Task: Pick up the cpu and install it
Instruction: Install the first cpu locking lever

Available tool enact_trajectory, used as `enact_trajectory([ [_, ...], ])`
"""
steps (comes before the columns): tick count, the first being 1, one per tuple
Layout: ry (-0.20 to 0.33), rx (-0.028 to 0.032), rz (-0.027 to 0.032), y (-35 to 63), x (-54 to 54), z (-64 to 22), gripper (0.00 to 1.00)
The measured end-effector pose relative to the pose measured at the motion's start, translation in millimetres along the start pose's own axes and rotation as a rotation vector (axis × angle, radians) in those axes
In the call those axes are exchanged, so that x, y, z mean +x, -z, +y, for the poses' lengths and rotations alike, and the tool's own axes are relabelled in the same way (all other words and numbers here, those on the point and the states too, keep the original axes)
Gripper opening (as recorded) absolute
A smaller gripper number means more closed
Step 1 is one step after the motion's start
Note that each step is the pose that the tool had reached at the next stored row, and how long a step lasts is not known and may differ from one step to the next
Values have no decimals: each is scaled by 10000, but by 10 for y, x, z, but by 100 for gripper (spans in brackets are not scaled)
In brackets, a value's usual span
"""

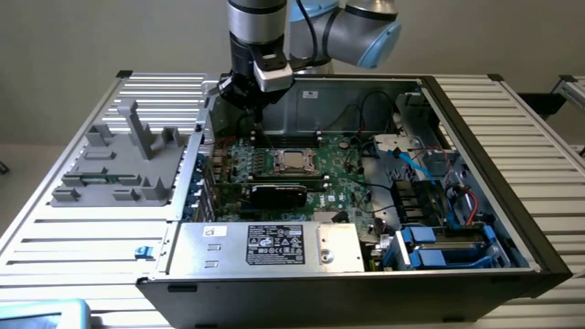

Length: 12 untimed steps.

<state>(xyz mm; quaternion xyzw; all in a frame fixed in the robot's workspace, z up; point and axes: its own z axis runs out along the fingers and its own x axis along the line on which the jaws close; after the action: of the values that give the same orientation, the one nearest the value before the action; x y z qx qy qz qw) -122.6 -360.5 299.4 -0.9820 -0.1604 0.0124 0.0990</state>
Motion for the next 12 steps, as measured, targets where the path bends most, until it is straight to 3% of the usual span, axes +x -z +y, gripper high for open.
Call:
enact_trajectory([
  [2, -37, 167, 45, -3, -3, 4, 11],
  [12, -43, 184, 50, -30, -68, -11, 11],
])
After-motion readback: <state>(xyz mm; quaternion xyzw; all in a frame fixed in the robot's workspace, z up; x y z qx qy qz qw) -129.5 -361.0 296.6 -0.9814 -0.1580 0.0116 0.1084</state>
